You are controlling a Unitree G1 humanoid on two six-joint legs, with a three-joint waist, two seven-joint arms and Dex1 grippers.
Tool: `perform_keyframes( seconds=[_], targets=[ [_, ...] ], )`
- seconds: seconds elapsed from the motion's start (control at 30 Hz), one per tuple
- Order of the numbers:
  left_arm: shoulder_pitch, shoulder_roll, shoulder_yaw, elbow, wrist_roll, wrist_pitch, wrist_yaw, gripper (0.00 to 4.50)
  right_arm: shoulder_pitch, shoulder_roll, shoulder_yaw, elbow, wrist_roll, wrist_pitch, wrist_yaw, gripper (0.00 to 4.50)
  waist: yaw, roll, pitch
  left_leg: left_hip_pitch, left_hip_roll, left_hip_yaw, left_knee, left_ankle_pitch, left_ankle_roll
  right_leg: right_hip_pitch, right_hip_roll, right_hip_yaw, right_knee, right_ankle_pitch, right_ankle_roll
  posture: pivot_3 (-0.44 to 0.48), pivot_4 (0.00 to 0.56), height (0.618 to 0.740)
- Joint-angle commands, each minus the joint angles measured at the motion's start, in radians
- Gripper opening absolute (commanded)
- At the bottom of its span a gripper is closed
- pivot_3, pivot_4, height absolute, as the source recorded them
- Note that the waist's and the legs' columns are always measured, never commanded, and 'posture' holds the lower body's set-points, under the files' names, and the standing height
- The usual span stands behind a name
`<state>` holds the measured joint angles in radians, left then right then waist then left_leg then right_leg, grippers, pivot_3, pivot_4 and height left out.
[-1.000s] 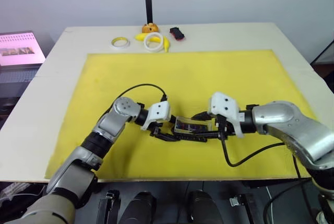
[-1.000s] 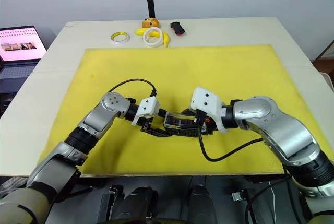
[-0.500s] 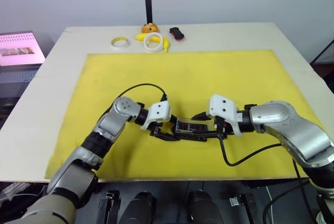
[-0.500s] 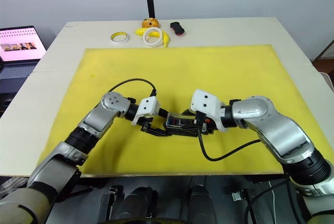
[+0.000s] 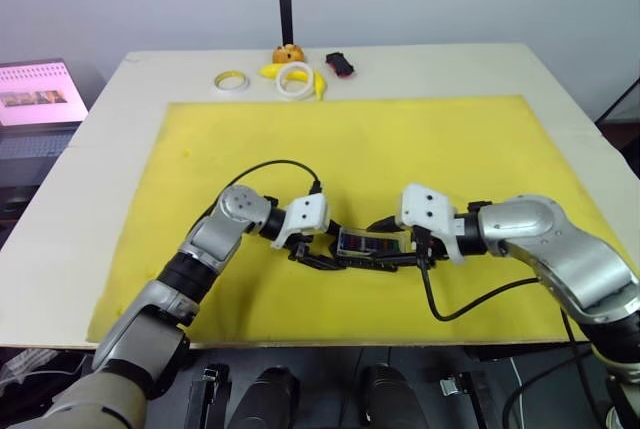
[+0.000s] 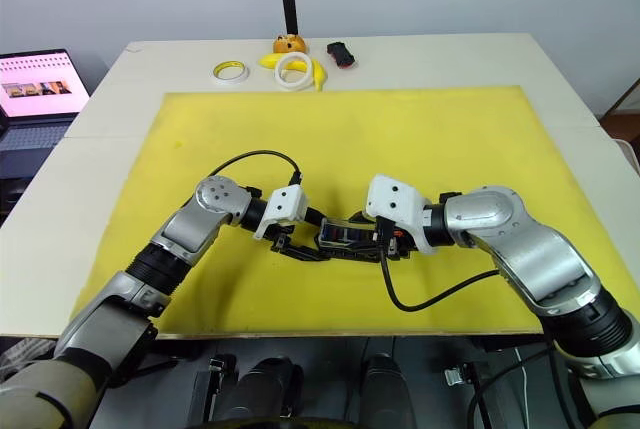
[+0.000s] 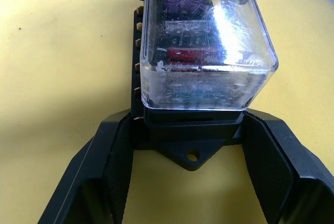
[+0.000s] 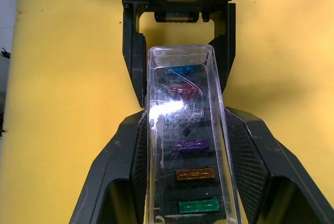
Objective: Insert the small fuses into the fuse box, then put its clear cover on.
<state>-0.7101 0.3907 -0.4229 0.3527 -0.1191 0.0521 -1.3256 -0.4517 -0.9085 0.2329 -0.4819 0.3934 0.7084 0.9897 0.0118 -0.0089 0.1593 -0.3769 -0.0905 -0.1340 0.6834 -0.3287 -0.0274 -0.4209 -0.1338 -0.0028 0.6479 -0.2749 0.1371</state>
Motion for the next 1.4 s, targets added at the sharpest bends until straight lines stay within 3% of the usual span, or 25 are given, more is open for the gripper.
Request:
perform_keyframes(
  seconds=[0.03, 0.2, 0.23, 0.67, 1.4],
  targets=[
    [-0.011, -0.001, 0.026, -0.016, 0.006, -0.005, 0.014, 2.52, 0.008, -0.003, 0.000, -0.006, -0.010, -0.007, 0.016, 2.15, 0.000, 0.000, 0.000, 0.000, 0.000, 0.000, 0.000, 0.000, 0.000, 0.000, 0.000, 0.000, 0.000, 0.000, 0.000, 0.000, 0.150, 0.740],
    [-0.007, -0.002, 0.027, -0.022, 0.006, -0.001, 0.013, 2.52, -0.007, -0.009, -0.045, -0.037, -0.008, -0.009, 0.008, 4.32, -0.001, 0.000, 0.000, 0.000, 0.000, 0.000, 0.000, 0.000, 0.000, 0.000, 0.000, 0.000, 0.000, 0.000, 0.000, 0.000, 0.150, 0.740],
    [-0.007, -0.002, 0.028, -0.023, 0.005, 0.000, 0.013, 2.52, -0.008, -0.007, -0.053, -0.043, -0.005, -0.005, 0.003, 4.46, -0.001, 0.000, 0.000, 0.000, 0.000, 0.000, 0.000, 0.000, 0.000, 0.000, 0.000, 0.000, 0.000, 0.000, 0.000, 0.000, 0.150, 0.740],
    [-0.002, -0.001, 0.030, -0.031, 0.000, 0.007, 0.007, 2.52, 0.055, 0.025, -0.075, -0.063, -0.085, -0.096, -0.075, 4.46, -0.001, 0.000, 0.000, 0.000, 0.000, 0.000, 0.000, 0.000, 0.000, 0.000, 0.000, 0.000, 0.000, 0.000, 0.000, 0.000, 0.150, 0.740],
    [0.009, -0.001, 0.031, -0.049, -0.004, 0.018, 0.008, 2.52, 0.098, 0.022, -0.051, -0.063, -0.144, -0.183, -0.059, 4.46, -0.002, 0.000, 0.000, 0.000, 0.000, 0.000, 0.000, 0.000, 0.000, 0.000, 0.000, 0.000, 0.000, 0.000, 0.000, 0.000, 0.150, 0.740]
  ],
)
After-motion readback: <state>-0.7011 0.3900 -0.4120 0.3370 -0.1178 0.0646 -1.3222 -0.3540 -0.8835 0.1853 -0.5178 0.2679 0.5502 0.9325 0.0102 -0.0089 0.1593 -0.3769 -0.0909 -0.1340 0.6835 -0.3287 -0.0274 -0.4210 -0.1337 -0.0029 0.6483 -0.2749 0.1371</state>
